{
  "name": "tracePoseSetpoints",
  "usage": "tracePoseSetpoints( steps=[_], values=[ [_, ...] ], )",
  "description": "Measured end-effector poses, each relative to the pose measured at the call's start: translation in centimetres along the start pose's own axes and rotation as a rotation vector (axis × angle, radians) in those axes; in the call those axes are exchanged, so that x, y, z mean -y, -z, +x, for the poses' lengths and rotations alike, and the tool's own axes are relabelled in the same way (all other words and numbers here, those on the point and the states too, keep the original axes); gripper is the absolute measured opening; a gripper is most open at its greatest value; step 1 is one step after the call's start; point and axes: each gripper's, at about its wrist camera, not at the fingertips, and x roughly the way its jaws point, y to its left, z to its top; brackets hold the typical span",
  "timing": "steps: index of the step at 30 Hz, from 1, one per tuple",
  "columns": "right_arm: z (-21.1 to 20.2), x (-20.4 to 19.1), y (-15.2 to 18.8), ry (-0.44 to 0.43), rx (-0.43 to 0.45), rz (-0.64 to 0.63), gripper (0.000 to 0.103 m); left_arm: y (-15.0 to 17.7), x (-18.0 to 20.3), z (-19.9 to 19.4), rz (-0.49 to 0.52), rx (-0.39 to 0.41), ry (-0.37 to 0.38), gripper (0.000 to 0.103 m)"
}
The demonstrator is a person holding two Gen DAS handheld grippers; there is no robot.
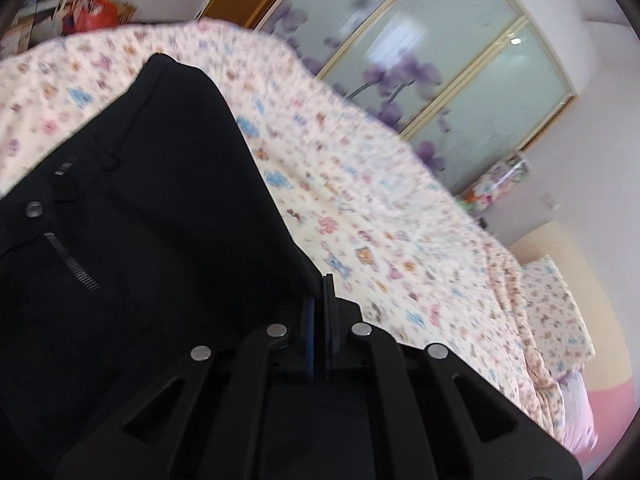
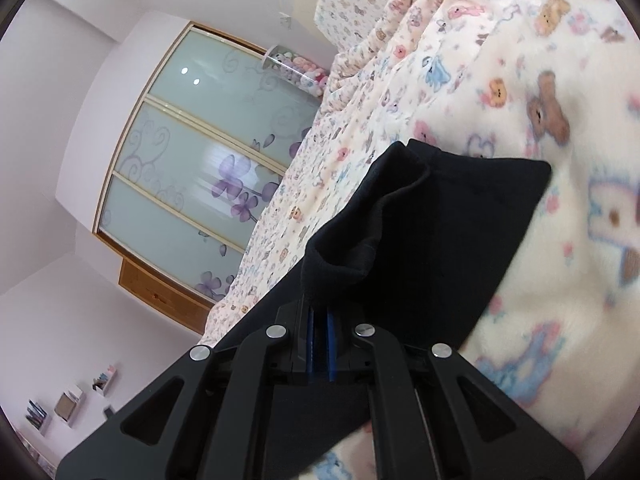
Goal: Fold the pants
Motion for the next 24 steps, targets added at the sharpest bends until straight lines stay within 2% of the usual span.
tracePoseSetpoints(
  steps=[5, 9, 11, 12, 17, 20, 22, 24],
  values=[
    [0.8, -1.4, -2.7, 0.020, -0.019, -0.002, 0.005, 2.7, 0.4, -5.5, 0.064, 0.114, 0.027, 0.003],
    [-0.3, -3.1, -6.0, -0.024, 0.033, -0.025, 0.005, 5.6, 0.1, -8.4, 0.087, 0.169, 0.025, 0.003],
    [-1.2, -3.4, -6.6, -0.006, 0.051, -0.059, 0.005, 7.8, -0.3, -9.8, 0.111, 0.203, 0.011, 0.003],
    [-1.6, -2.9, -6.6, 0.031, 0.049, -0.076, 0.005, 9.0, -0.8, -10.3, 0.117, 0.208, 0.003, 0.003],
    [-2.2, 2.5, -4.6, 0.161, -0.021, 0.011, 0.005, 14.4, -4.1, -11.3, 0.114, 0.149, -0.038, 0.004],
    [-3.0, 4.6, -3.3, 0.161, -0.011, 0.042, 0.005, 16.3, -5.4, -11.2, 0.134, 0.120, -0.070, 0.004],
    [-3.1, 4.4, -3.1, 0.164, -0.006, 0.023, 0.005, 16.6, -5.9, -10.9, 0.138, 0.097, -0.078, 0.005],
    [-3.2, 4.2, -3.0, 0.169, -0.004, 0.002, 0.005, 16.3, -6.5, -11.4, 0.129, 0.102, -0.088, 0.013]
  ],
)
